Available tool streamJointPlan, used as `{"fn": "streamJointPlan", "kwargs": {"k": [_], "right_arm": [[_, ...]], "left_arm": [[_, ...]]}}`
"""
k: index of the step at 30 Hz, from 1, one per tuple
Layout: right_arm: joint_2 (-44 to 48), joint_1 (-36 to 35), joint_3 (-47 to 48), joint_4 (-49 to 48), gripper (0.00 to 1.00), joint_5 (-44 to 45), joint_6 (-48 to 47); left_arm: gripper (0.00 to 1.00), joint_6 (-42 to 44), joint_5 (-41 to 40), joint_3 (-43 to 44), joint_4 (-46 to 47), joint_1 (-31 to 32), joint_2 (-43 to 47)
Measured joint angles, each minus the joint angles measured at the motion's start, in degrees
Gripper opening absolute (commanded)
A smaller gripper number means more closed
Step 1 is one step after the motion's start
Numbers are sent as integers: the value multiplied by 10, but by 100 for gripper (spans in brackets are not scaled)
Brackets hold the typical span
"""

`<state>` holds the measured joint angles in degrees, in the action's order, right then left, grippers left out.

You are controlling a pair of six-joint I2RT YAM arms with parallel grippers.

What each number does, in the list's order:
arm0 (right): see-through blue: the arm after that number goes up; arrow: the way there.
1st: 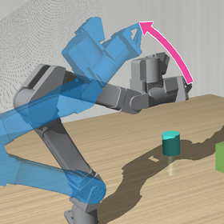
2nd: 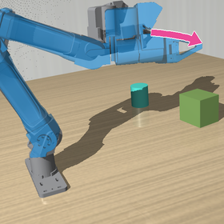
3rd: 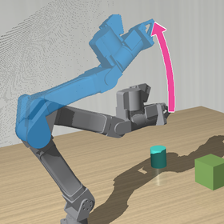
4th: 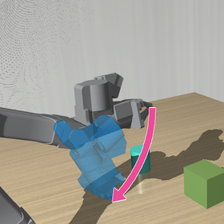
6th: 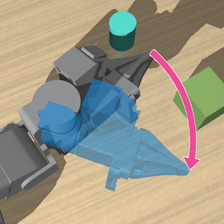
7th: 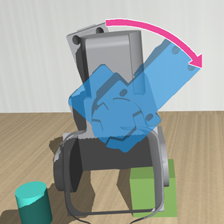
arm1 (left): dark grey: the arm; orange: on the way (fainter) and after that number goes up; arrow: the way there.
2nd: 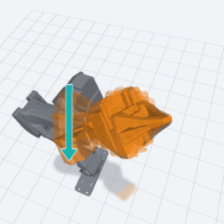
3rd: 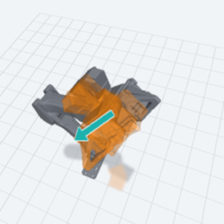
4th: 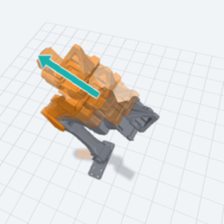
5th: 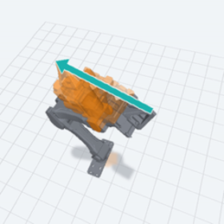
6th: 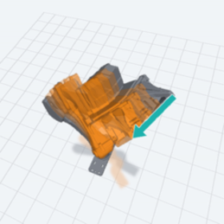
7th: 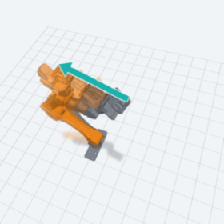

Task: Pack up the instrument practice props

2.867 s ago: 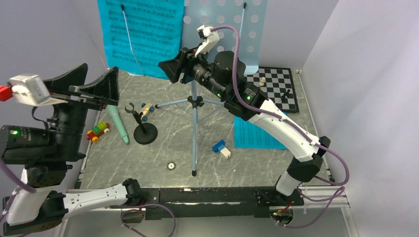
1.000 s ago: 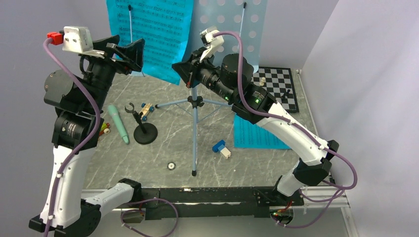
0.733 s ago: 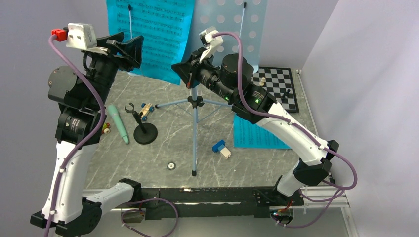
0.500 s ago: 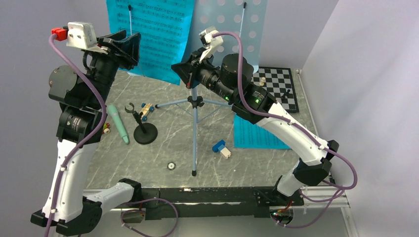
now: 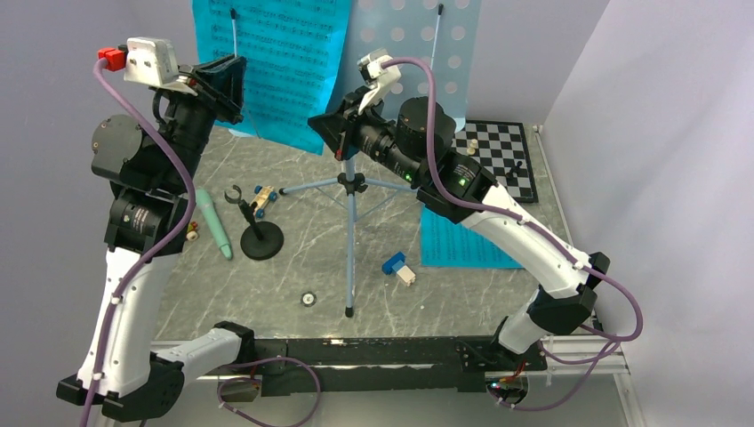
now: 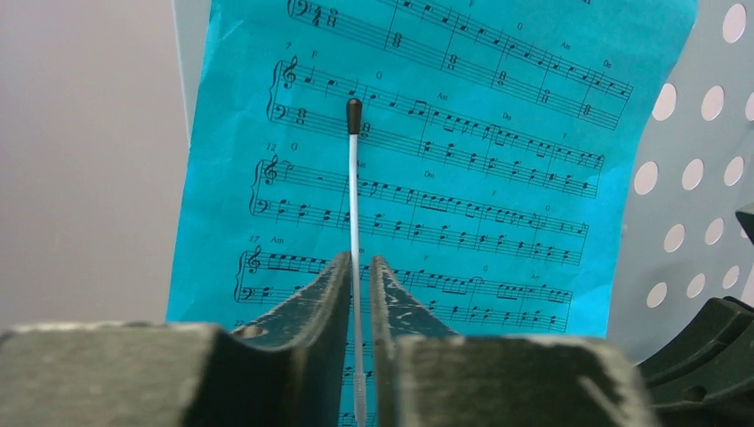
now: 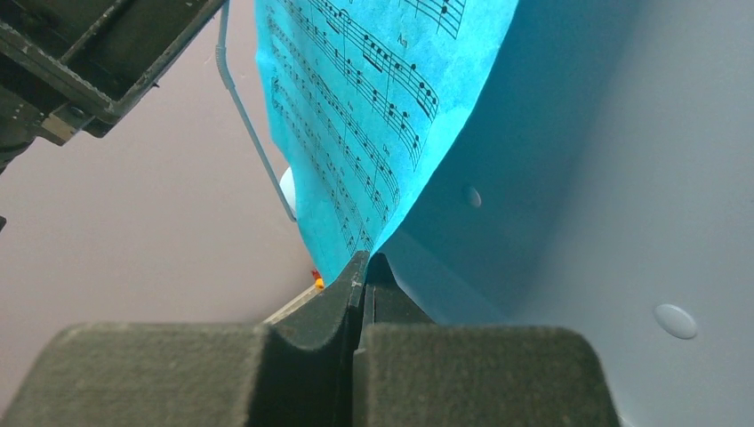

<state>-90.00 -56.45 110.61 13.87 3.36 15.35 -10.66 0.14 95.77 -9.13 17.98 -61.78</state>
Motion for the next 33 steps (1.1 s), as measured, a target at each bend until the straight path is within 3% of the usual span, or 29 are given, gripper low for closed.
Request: {"fn": "streamJointPlan", "kwargs": {"k": [4,19,33], "right_arm": [[0,0,-2,1,0,0,0],[6,0,-2,5,0,2,0],[120,0,-12,36,0,11,-9]], "left_arm": [[0,0,0,0,2,0,0],[0,-11,3,-23,17,0,24],[0,-11,4,-39,29,0,39]]}}
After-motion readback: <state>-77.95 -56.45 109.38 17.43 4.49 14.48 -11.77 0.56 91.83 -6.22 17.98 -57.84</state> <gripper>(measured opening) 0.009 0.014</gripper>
